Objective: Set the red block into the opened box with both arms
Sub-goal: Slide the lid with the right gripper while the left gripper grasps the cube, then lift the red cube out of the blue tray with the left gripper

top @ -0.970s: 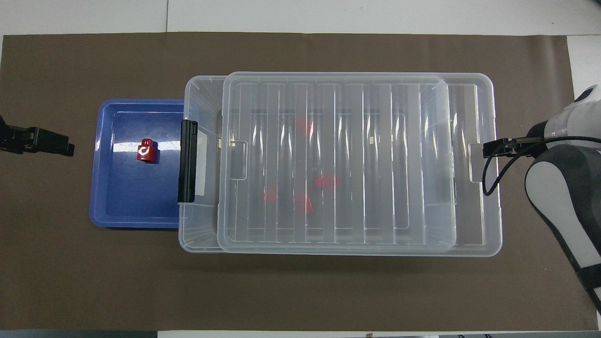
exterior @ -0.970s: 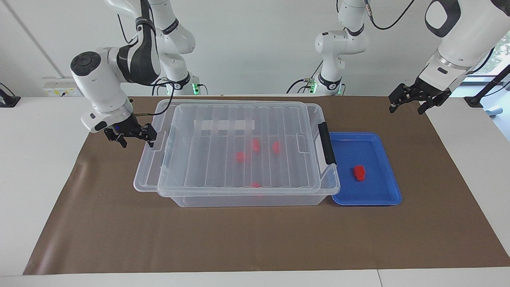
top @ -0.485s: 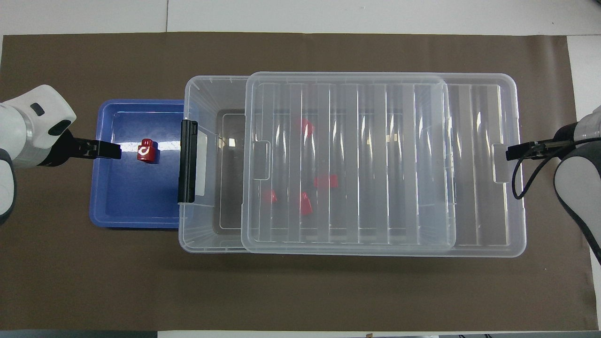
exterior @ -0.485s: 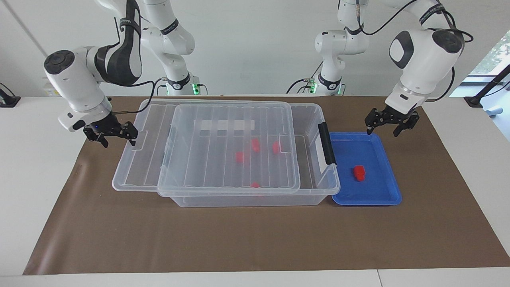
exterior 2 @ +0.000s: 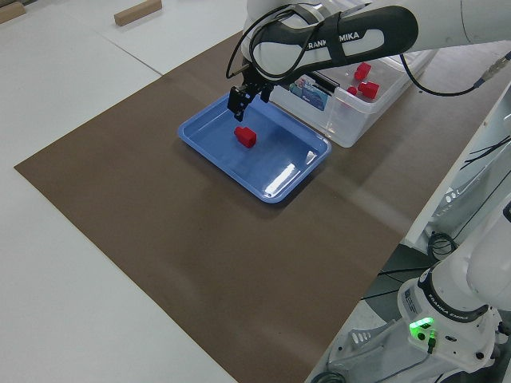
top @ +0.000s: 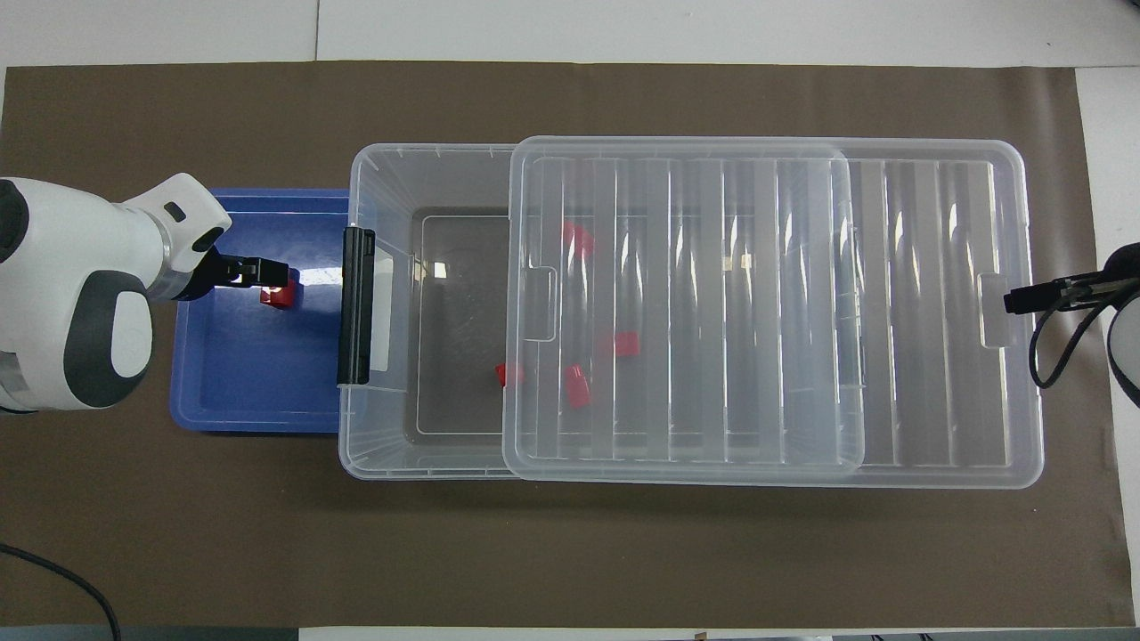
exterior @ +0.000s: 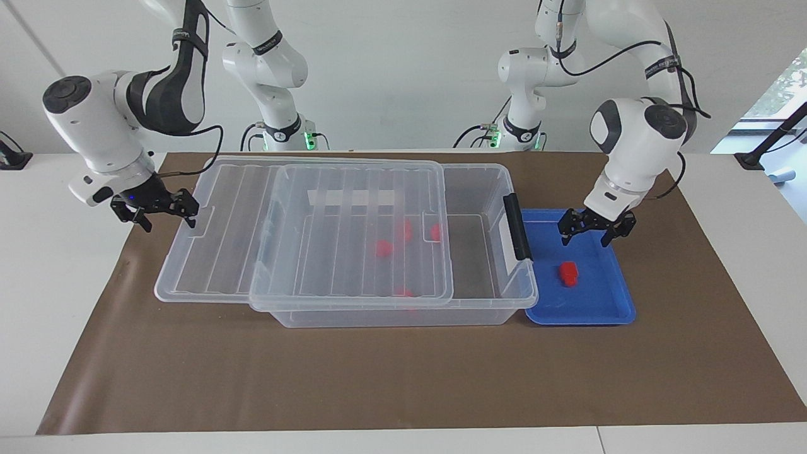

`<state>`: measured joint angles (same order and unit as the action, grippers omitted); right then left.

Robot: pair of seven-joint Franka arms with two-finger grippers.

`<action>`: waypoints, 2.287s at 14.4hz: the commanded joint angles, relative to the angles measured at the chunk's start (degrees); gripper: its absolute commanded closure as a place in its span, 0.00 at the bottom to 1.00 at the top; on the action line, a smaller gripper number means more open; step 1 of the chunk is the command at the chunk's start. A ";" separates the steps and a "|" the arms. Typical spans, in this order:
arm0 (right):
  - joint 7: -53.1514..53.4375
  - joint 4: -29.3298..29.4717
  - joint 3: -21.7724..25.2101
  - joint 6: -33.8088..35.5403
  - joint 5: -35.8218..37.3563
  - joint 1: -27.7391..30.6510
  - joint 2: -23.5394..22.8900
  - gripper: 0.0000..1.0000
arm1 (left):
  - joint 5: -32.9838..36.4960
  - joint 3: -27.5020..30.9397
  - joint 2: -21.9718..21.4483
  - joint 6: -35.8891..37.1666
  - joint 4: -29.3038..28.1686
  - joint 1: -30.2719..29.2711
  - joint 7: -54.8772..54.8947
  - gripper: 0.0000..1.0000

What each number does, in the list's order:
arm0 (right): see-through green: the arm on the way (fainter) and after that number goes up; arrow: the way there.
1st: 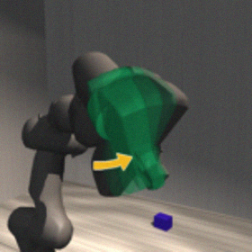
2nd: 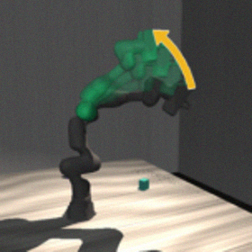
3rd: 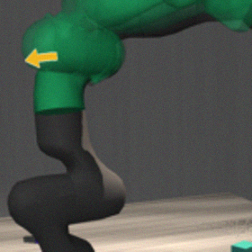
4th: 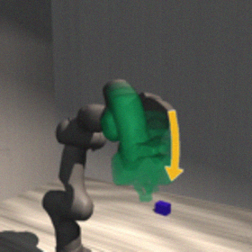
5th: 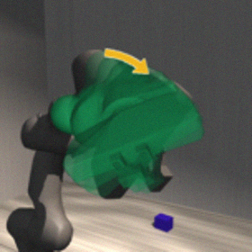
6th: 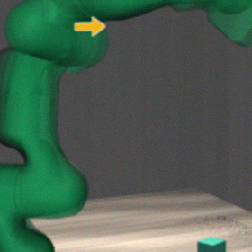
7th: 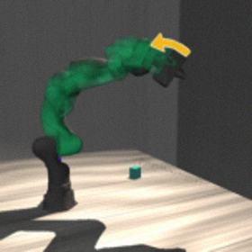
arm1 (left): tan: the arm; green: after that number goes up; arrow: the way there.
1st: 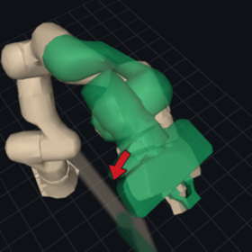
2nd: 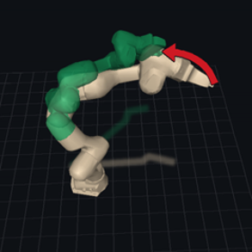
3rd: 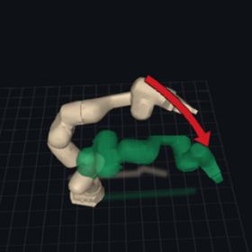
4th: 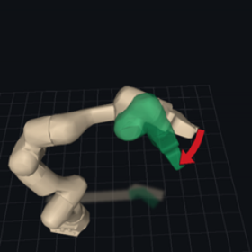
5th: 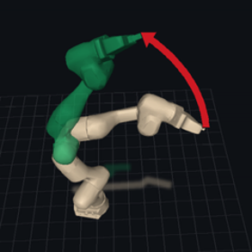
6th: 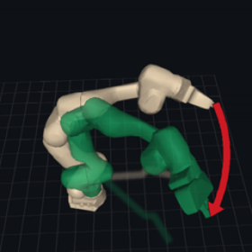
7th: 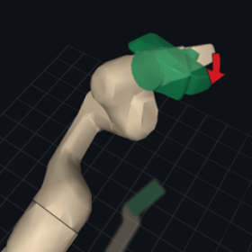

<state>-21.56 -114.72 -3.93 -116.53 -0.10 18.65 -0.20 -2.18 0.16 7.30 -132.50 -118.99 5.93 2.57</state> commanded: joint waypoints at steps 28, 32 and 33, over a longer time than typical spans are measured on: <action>14.79 22.08 -1.00 29.24 0.10 -9.16 2.31 0.00 | -0.72 0.46 -8.69 12.25 3.40 0.84 -0.55 1.00; 17.42 21.29 -1.43 29.60 0.01 -10.12 3.19 0.00 | -0.72 -0.07 -9.93 20.07 9.63 6.79 -3.86 1.00; 19.35 21.03 -1.43 29.60 0.01 -11.26 3.28 0.00 | -0.63 -0.24 -9.58 19.92 10.61 9.34 -9.20 1.00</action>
<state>-5.61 -92.91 -4.86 -87.56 -0.08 8.80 2.27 -2.25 -0.24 -3.33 -114.74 -111.10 10.91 -0.53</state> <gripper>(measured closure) 0.000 0.656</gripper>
